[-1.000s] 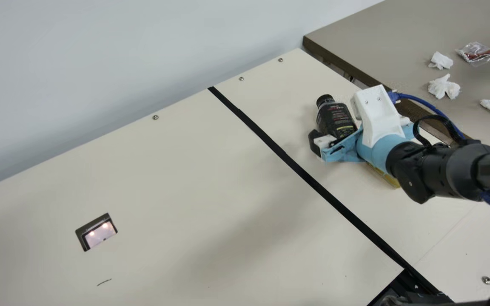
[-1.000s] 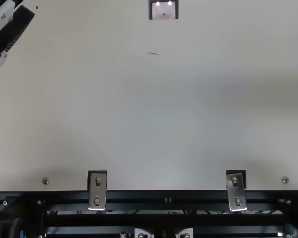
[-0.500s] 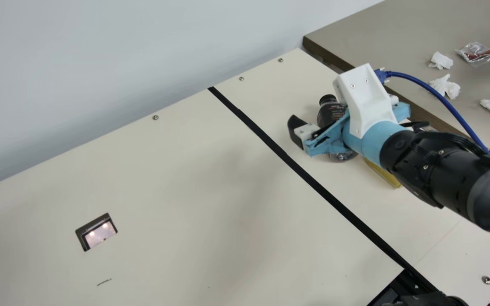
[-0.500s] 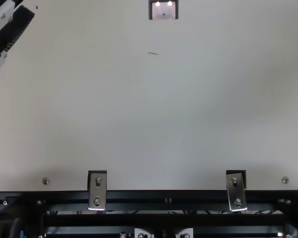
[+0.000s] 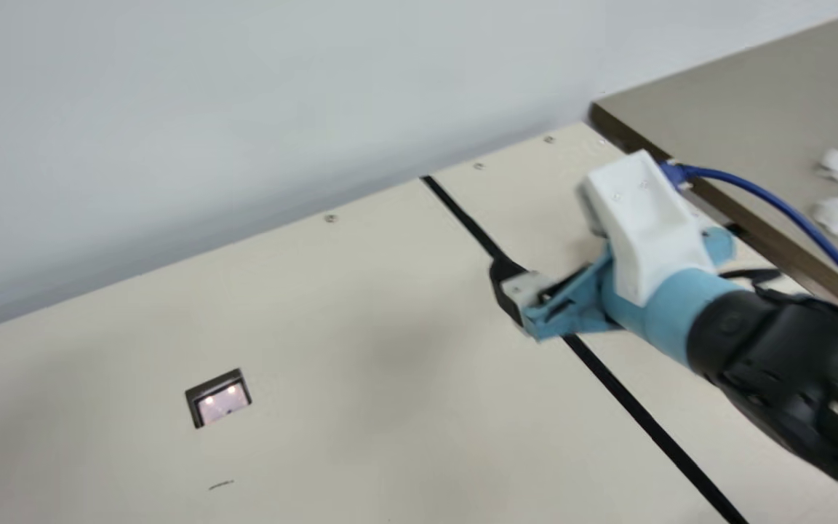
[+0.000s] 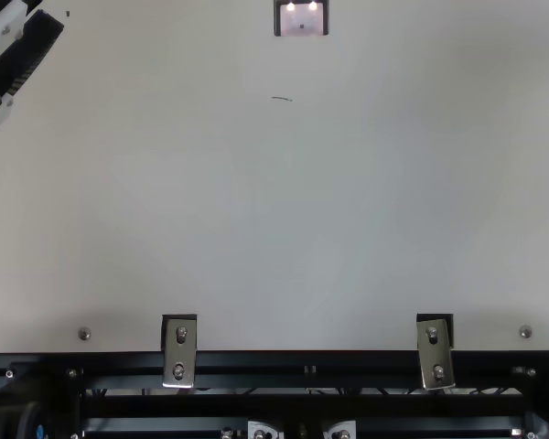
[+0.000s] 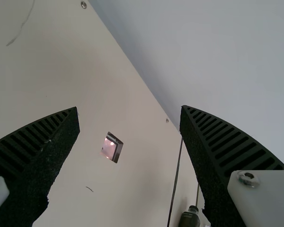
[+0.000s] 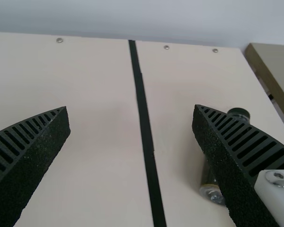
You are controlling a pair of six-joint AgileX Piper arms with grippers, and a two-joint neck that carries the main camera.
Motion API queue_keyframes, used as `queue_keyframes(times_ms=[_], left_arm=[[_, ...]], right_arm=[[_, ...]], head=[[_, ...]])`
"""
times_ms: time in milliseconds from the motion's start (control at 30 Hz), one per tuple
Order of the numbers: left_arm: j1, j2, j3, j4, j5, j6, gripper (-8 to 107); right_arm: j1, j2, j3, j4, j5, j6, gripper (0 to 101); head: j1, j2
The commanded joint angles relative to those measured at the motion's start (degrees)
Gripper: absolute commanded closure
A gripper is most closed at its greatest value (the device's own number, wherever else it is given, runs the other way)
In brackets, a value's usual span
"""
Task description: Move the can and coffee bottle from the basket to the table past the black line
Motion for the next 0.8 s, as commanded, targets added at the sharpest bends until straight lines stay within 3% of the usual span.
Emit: queue_keyframes(times_ms=[0,133,267,300,433,767], left_arm=[[0.0,0.0,0.0,0.0,0.0,0.0,9],[0.0,0.0,0.0,0.0,0.0,0.0,9],[0.0,0.0,0.0,0.0,0.0,0.0,9],[0.0,0.0,0.0,0.0,0.0,0.0,9],[0.0,0.0,0.0,0.0,0.0,0.0,9],[-0.74,-1.29,0.37,2.33,-1.39,-0.54,9]], right_arm=[[4.26,-2.45,-1.93,6.16,9.26,-6.08,0],[6.19,-5.39,-4.41,10.23,15.15,-11.02,0],[7.0,-7.35,-5.53,11.47,18.47,-14.48,0],[6.88,-6.97,-5.4,11.42,16.11,-12.67,0],[6.94,-7.46,-5.51,11.59,19.07,-14.53,0],[6.69,-7.95,-5.5,12.37,19.43,-15.33,0]], head=[[-2.14,2.76],[-3.34,8.08],[-3.51,9.39],[-3.51,9.39],[-3.51,9.39],[-3.51,9.39]])
